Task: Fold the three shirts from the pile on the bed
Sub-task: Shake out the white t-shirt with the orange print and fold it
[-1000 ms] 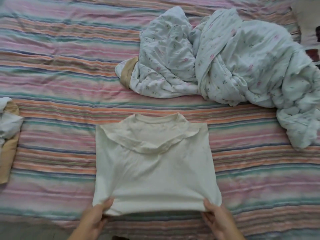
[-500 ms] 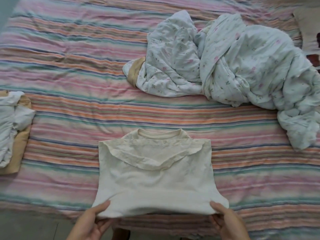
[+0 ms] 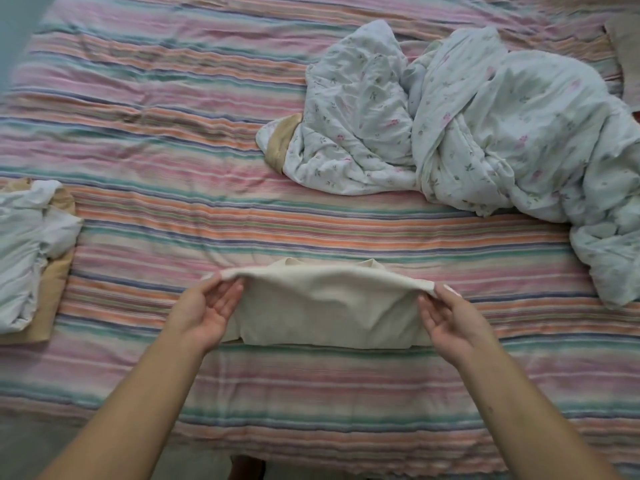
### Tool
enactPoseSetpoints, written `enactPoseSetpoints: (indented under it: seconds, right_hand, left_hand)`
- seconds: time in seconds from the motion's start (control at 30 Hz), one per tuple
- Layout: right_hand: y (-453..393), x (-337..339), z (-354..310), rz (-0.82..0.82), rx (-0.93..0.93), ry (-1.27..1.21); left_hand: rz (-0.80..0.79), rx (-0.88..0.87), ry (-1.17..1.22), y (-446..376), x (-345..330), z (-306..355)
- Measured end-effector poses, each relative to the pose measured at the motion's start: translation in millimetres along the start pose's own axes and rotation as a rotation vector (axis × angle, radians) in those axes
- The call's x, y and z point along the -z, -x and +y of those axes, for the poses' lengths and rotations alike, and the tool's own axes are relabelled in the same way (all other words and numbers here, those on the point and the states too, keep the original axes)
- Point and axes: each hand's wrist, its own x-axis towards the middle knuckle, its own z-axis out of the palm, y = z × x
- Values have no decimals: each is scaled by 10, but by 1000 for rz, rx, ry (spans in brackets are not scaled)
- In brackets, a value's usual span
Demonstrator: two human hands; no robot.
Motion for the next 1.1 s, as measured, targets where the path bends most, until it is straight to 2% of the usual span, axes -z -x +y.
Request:
enactPoseSetpoints:
  seconds: [0.1,0.17,0.2,0.3,0.4,0.47,0.53,0.6,0.73,0.83,0.9,1.0,1.1]
  right_hand:
    - [-96,-131,45,-46,73,-77]
    - [-118,-185,130,-54,146,2]
    - [-104,-213,205,-46,197,144]
    - [-76,-228,545,-73,386,807]
    - [-94,-194,882,-309,539,1457]
    - [-177,-189,1023,-436,643,1759]
    - [-241,-222,1109,-452,785,1960]
    - [-294,-283,1146,-424,828,2089]
    - [-375,-417,1122,-457,626,2325]
    - [-381,-479,1062,-475,526,2344]
    - [-320,-517,1044,-455,500,2188]
    - [-116,-557,1038,-382,416,1604]
    - [98,-494,1029,-314,414,1139]
  left_hand:
    - [-10,-20,-82,-165,-44,27]
    - [57,-121,-187,-264,-24,-38]
    - [125,-187,-290,-282,-1,-89]
    - [275,-314,-621,-308,84,-220]
    - [280,-257,-732,-429,168,-287]
    - [295,-188,-762,-507,177,-306]
    - [363,-156,-842,-597,154,-334]
    - [401,-131,-897,-668,98,-387]
    - [390,-64,-767,-587,-23,-433]
    - [325,-43,-674,-529,-43,-409]
    - [312,-55,-708,-486,-51,-407]
    - [296,-248,-944,-280,-177,-445]
    - [171,-471,-1117,0,-350,-594]
